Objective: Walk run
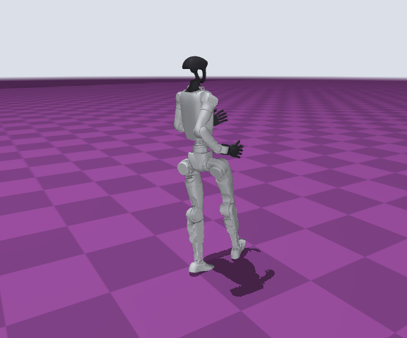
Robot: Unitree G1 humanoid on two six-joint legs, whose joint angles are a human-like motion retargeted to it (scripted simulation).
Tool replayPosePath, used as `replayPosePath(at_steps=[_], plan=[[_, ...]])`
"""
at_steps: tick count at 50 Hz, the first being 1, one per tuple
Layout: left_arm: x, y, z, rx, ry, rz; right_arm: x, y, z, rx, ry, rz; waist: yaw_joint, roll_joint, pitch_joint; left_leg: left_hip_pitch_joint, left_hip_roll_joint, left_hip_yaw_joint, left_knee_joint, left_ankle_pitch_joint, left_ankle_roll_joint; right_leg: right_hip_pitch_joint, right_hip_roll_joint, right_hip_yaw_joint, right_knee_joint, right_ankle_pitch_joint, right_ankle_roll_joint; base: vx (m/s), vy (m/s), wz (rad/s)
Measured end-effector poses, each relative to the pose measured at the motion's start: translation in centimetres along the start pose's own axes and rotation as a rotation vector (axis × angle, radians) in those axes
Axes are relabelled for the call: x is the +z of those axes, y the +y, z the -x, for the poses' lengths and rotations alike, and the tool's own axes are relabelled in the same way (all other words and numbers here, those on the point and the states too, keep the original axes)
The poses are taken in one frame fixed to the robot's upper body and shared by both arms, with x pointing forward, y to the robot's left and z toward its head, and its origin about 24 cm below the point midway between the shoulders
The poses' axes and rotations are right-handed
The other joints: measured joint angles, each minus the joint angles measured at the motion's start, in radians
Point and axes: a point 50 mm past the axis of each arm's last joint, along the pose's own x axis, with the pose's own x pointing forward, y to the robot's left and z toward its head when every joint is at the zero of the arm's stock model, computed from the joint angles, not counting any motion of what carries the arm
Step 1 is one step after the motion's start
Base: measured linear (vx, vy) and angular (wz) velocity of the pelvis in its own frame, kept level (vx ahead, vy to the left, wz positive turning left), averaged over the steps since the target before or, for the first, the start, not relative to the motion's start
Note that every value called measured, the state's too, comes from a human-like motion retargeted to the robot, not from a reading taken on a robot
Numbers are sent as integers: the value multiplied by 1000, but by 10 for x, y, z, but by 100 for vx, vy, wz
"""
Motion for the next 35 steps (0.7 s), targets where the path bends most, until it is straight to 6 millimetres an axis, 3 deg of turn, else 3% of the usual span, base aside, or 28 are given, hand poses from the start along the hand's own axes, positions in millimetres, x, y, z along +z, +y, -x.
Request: replayPosePath(at_steps=[3,4,7,8,9,10,13,15,18,20,22,25,30,35], plan=[[-3,19,4,-98,103,-151,-4,4,-9,-5,27,75,-20,-34,12,76,-28,-53,19,-48,23,-20,-22,66,-79,-14,119,78,-27,109],[-8,26,9,-122,163,-195,-7,7,-13,6,39,77,-13,-51,5,93,-39,-52,32,-58,29,-27,-29,63,-68,-6,130,96,-41,53],[-37,45,40,-177,423,-283,-20,16,-25,62,105,42,17,-101,-31,128,-69,-30,89,-38,28,-31,-63,26,16,126,97,83,-36,51],[-51,47,57,-187,544,-295,-26,19,-28,87,138,20,21,-110,-45,129,-71,-14,125,-1,21,-32,-89,-60,44,145,66,89,-39,83],[-65,47,76,-188,680,-304,-31,22,-33,112,164,2,19,-106,-46,118,-53,25,184,59,3,-29,-75,-47,82,128,23,83,-35,101],[-79,46,97,-189,824,-307,-35,26,-37,138,186,-15,14,-95,-41,100,-25,76,253,132,-21,-24,-42,15,126,93,-26,71,-19,166],[-116,26,155,-211,1251,-327,-36,18,-61,132,211,-37,-42,-44,3,-43,107,158,578,246,-240,24,-40,-31,198,2,-75,64,-8,222],[-124,15,191,-189,1450,-297,-33,21,-74,139,204,-27,-104,-42,6,-109,162,211,699,236,-285,69,-95,-142,180,-21,-98,50,-14,231],[-116,2,247,-107,1689,-201,-27,26,-89,134,182,-25,-34,-81,5,-192,184,352,747,139,-202,138,-120,-192,139,-12,-124,47,-17,83],[-104,-3,279,32,1804,-128,-22,27,-97,139,163,-23,38,-101,14,-255,172,380,727,82,-210,187,-127,-214,95,10,-123,45,-14,29],[-92,-10,303,245,1856,-20,-15,26,-105,162,142,3,87,-108,25,-306,157,378,652,16,-230,230,-133,-284,56,23,-124,47,-10,57],[-76,-25,333,579,1864,204,-7,21,-113,201,142,66,119,-91,30,-350,207,493,489,-44,-172,288,-108,-365,10,8,-133,46,-6,110],[-56,-40,361,1049,1751,488,-3,5,-122,207,205,151,181,-58,46,-389,243,738,219,-146,-126,377,-42,-488,-39,-74,-154,40,-1,114],[-50,-54,372,1408,1654,505,-19,-4,-116,104,311,114,204,-57,38,-320,194,1026,12,-194,-94,460,8,-586,-48,-129,-134,51,2,137]])
